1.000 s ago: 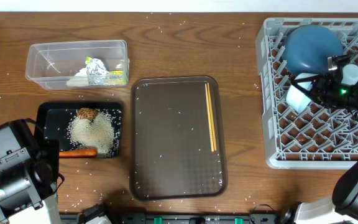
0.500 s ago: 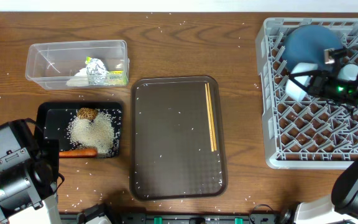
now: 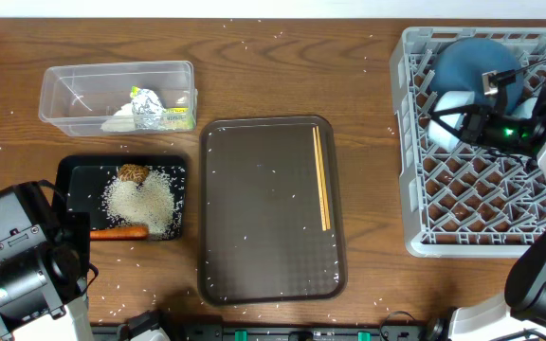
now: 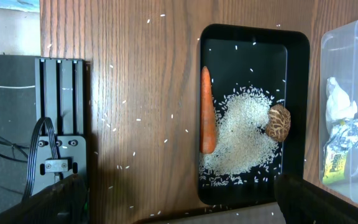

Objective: Sort waste into correct bins and load items into the dishwasher rack
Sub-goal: 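Lower the bowl into the rack and open the right gripper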

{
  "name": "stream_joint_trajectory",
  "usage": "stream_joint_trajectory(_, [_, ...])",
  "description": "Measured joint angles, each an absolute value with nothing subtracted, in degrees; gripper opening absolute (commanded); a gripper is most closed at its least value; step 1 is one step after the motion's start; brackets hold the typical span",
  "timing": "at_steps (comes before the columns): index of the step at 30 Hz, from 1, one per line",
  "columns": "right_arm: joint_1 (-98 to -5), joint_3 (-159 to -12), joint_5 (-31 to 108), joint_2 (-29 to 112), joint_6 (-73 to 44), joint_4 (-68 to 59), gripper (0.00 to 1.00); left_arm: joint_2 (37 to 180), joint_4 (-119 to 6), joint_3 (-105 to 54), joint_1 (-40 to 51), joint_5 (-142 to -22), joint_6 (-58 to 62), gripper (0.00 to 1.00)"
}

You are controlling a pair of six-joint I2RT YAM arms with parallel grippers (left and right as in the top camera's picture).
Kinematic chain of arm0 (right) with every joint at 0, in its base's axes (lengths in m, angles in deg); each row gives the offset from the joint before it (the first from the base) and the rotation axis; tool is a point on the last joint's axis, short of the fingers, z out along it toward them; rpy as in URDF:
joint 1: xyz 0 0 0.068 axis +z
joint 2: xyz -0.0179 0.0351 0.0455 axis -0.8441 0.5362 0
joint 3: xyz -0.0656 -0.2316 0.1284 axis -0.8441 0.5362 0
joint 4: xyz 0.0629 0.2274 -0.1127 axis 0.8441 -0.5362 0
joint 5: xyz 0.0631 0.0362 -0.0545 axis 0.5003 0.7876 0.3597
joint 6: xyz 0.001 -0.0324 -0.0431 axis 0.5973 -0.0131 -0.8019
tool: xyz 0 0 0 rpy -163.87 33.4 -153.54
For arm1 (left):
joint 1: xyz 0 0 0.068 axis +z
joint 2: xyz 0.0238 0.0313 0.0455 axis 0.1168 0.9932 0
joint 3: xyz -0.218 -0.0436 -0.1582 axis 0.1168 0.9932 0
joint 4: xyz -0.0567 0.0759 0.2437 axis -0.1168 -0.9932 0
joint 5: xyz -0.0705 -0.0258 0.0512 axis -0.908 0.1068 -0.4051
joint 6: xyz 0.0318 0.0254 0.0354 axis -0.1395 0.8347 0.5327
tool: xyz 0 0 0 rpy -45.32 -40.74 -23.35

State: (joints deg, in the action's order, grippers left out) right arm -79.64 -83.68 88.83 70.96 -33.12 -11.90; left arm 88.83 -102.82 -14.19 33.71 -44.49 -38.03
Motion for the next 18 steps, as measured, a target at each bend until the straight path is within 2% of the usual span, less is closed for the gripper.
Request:
stream_joint_trajectory(10, [-80.6, -84.7, 82.7, 70.2, -29.5, -13.8, 0.01, 88.8, -102.8, -14.2, 33.7, -44.5, -38.0, 0.98])
stream_joint_trajectory(18, [-80.6, -84.5, 86.6, 70.3, -29.7, -12.6, 0.01, 88.8, -102.8, -14.2, 33.7, -44.5, -38.0, 0.98])
